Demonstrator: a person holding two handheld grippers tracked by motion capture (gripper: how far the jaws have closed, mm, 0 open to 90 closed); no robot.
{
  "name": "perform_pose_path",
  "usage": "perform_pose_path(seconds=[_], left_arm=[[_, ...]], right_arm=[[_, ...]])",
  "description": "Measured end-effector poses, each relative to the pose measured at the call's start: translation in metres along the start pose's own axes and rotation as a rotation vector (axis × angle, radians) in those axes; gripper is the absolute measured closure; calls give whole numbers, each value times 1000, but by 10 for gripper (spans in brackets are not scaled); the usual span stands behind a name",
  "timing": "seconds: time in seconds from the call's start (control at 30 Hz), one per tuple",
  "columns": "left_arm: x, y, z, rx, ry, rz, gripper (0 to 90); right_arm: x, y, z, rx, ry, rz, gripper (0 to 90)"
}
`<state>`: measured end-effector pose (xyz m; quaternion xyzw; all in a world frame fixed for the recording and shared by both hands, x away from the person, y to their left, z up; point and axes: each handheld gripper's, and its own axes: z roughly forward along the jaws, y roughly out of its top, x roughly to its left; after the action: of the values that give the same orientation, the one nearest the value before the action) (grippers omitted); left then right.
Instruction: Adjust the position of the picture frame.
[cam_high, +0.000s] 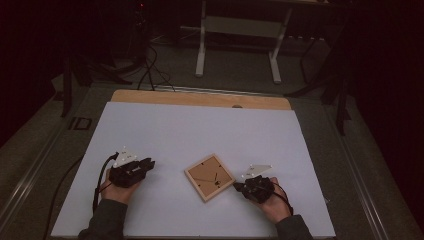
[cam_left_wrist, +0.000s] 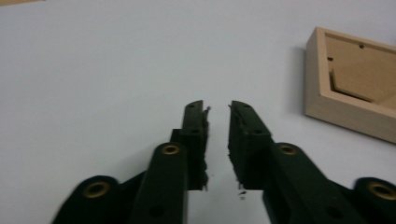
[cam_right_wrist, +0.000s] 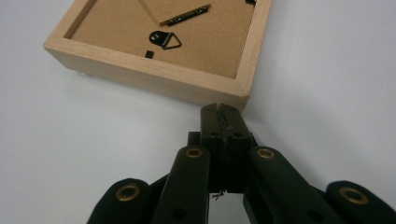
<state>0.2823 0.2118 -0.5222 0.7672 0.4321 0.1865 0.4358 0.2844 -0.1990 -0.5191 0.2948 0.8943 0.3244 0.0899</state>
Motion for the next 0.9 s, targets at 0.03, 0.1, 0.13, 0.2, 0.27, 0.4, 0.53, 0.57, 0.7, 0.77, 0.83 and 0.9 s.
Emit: perform_pose_path(seconds=[0.03,0.1,0.13,0.2,0.27,0.4,0.53,0.57,0.7,0.77,0.83,0.9], left_arm=[[-1,0,0,5,-4,2,829],[-2,1,1,16,-12,10,895],[-3,1,1,18,-19,11,898],[-4,1,2,21,-23,15,900],[-5,2,4,25,-28,16,900],[-8,1,8,37,-35,26,900],[-10,2,13,46,-40,25,900],[-10,2,14,46,-42,22,900],[-15,4,21,39,-66,-1,900],[-20,7,25,53,-64,17,900],[-25,10,30,46,-77,22,900],[-29,12,36,53,-69,30,900]], right_arm=[[0,0,0,3,-5,1,892],[-1,2,2,2,-6,6,894],[-1,2,3,3,-9,6,895],[-3,2,3,7,-8,9,895],[-4,2,4,8,-14,15,895],[-8,5,6,8,-21,31,896],[-11,10,11,1,-32,48,896],[-11,11,13,0,-34,47,896],[-10,19,19,-3,-35,48,896],[-11,21,21,-8,-36,51,897],[-11,23,23,-11,-35,59,896],[-13,25,24,-12,-32,62,896]])
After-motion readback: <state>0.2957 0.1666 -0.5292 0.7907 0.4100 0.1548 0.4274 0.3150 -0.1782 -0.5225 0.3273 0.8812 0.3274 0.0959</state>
